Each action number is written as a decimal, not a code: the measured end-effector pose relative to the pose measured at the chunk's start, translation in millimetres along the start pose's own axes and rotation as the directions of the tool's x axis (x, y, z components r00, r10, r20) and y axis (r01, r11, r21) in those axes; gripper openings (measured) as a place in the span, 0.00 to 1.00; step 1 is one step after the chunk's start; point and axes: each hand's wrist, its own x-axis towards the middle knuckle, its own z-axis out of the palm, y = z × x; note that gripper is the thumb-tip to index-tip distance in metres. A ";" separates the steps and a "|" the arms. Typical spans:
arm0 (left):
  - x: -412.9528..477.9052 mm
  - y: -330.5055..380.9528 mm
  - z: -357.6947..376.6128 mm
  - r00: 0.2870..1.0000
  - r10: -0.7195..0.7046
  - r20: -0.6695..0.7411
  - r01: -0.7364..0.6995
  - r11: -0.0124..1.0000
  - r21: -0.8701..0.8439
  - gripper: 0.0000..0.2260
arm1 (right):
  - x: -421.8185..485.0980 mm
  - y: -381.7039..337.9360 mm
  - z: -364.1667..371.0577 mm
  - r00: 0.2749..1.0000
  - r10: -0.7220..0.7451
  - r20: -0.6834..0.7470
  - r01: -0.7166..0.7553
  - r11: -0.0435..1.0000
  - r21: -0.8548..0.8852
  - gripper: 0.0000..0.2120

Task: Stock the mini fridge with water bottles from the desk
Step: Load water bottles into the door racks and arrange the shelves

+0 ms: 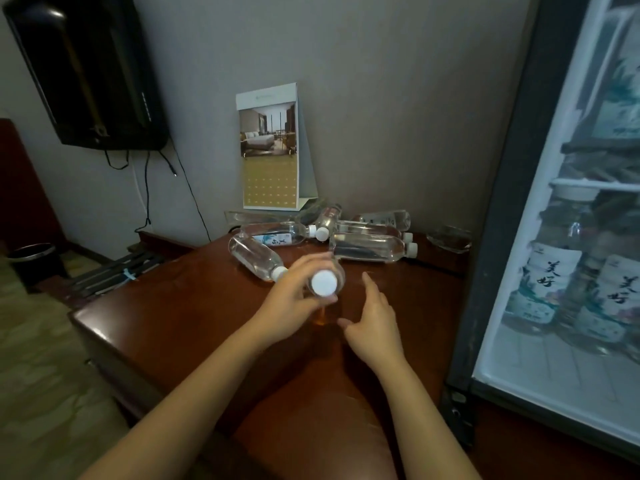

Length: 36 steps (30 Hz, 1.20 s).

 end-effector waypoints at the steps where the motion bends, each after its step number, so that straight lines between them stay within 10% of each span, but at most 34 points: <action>1: -0.8 11.5 -6.7 0.997 -0.039 -0.073 0.034 0.998 -0.061 0.18 | -1.1 -0.1 0.5 0.999 -0.022 0.024 0.021 0.999 0.029 0.43; 9: 5.5 70.1 -28.6 0.923 -0.125 -0.364 0.185 0.973 0.136 0.13 | -26.2 -20.1 14.5 0.969 -0.178 0.172 0.125 0.952 0.280 0.47; 15: -10.0 72.8 -18.8 0.917 -0.392 0.070 0.387 0.837 -0.387 0.09 | -36.6 -24.8 -10.2 0.920 -0.134 0.369 -0.041 0.902 0.429 0.31; 36: -72.6 140.7 4.4 0.865 -0.385 0.322 0.501 0.708 -0.498 0.16 | -147.2 -24.7 -84.5 0.994 -0.064 0.092 0.028 0.934 0.355 0.26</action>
